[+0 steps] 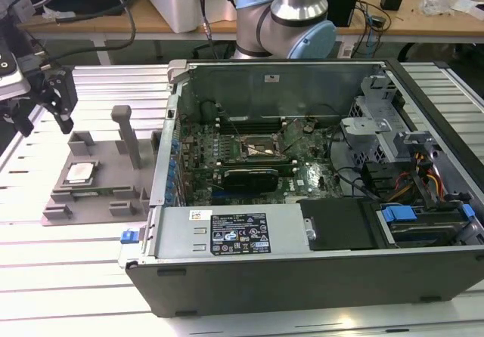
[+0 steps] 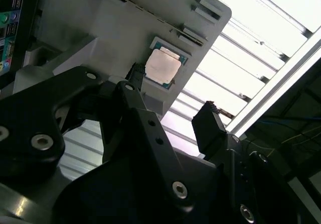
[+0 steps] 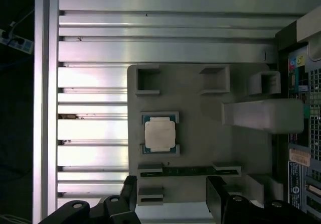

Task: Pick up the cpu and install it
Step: 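Pick up the cpu and move it towards the insertion slot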

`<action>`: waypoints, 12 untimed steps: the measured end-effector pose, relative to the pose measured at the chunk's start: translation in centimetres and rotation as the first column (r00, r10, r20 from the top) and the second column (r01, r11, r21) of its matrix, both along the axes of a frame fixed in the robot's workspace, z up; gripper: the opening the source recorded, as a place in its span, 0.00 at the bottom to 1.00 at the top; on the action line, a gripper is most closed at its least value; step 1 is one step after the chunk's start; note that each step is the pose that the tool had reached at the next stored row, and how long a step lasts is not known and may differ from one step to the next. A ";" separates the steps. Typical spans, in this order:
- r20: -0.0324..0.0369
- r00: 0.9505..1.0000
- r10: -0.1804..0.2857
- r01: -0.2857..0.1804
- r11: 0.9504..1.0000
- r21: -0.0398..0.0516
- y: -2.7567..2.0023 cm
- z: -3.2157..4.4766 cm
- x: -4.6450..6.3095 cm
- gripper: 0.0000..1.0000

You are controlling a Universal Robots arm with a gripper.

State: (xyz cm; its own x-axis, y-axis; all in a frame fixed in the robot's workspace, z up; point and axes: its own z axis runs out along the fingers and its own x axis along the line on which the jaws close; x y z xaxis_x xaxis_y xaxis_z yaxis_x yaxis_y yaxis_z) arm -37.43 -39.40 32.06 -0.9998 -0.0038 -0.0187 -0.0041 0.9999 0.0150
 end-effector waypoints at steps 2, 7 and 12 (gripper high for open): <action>0.000 1.000 0.000 0.000 1.000 0.000 0.00 -0.19 0.0 0.66; 0.000 1.000 0.000 0.000 1.000 0.000 0.00 -0.67 0.0 0.66; 0.000 1.000 0.000 0.000 1.000 0.000 0.00 -1.12 0.0 0.66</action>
